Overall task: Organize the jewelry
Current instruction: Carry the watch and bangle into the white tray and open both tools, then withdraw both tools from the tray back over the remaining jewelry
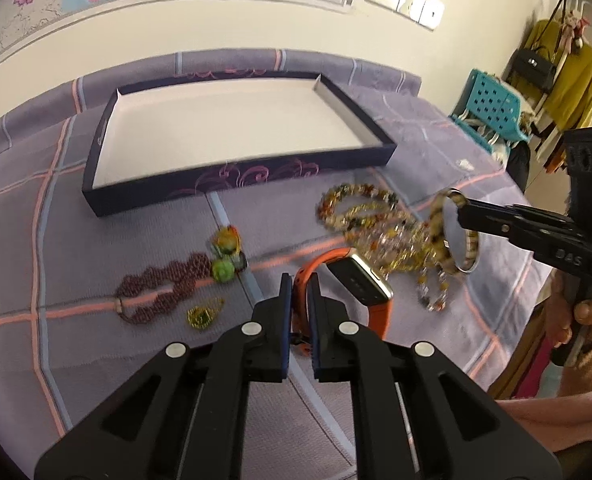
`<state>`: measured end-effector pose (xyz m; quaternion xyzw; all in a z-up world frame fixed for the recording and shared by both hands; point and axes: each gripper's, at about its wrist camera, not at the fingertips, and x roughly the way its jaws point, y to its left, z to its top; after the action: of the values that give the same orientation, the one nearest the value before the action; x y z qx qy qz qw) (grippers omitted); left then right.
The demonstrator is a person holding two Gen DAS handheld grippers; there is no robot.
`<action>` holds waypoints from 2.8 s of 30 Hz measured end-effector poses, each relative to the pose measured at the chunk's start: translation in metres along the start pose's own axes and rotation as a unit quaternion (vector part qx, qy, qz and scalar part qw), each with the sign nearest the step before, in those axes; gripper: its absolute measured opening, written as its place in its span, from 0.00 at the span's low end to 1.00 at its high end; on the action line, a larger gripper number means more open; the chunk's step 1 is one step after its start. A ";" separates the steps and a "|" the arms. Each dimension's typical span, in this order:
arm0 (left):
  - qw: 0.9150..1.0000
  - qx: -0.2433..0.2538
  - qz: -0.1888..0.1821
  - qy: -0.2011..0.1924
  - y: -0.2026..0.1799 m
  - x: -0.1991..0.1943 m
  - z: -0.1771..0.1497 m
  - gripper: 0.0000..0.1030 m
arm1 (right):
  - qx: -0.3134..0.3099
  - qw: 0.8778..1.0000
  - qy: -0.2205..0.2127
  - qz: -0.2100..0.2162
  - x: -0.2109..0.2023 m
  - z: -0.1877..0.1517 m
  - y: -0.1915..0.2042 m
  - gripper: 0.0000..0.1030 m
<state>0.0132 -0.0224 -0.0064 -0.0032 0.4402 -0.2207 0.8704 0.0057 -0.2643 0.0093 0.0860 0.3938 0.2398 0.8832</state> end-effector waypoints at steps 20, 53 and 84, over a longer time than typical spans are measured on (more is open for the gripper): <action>0.995 -0.078 0.037 -0.052 0.080 0.029 0.136 0.08 | 0.014 0.999 0.015 -0.036 0.114 0.137 -0.039 0.06; 0.986 -0.091 0.120 -0.069 0.103 0.066 0.169 0.62 | -0.034 0.998 0.001 -0.055 0.109 0.158 -0.010 0.46; 0.993 -0.024 0.089 -0.073 0.042 -0.015 -0.002 0.72 | -0.117 0.989 0.095 0.007 0.038 -0.013 0.043 0.09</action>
<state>0.0204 0.0216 -0.0047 -0.0013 0.3788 -0.1312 0.9161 0.0026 -0.2089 -0.0098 -0.0381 0.4445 0.2973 0.8441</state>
